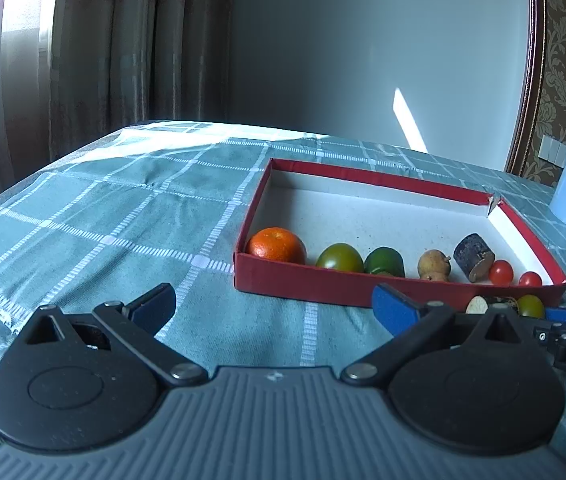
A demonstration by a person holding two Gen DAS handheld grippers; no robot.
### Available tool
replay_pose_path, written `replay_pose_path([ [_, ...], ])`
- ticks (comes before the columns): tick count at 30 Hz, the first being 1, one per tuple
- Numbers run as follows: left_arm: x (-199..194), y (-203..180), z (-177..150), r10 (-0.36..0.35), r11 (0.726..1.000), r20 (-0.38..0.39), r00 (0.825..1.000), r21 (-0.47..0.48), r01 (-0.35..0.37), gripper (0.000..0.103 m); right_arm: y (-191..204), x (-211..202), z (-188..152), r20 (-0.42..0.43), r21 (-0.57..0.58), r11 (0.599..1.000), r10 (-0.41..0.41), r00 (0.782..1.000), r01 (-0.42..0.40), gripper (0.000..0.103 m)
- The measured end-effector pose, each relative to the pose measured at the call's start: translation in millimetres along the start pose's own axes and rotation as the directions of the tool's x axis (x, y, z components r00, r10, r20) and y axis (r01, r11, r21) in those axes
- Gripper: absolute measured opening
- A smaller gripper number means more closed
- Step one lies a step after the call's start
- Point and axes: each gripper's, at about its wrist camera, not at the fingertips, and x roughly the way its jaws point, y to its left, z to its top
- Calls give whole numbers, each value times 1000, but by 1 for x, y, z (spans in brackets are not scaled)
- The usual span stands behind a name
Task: Organize fruits
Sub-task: 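Grasp the large yellow-green tomato with the right gripper, then carry the yellow-green tomato into the tray and release it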
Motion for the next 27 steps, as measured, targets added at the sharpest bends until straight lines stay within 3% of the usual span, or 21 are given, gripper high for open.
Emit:
replay_pose_path([
  [7,0,0,0,3,1000,-2,1000,1,-3,103,-5,-19,3,54,36,998,39,998,-41,33],
  [14,2,-1,-1,15,1000,-13,1000,4,-15,103,-23,-25,38,148,65,998,-10,989,0,33],
  [21,3,-1,-1,18,1000,-19,1000,6,-18,103,-41,22,46,75,80,995,-67,995,61,33],
  [27,4,-2,-1,17,1000,-21,1000,15,-16,103,-42,35,42,57,62,995,-83,995,80,33],
])
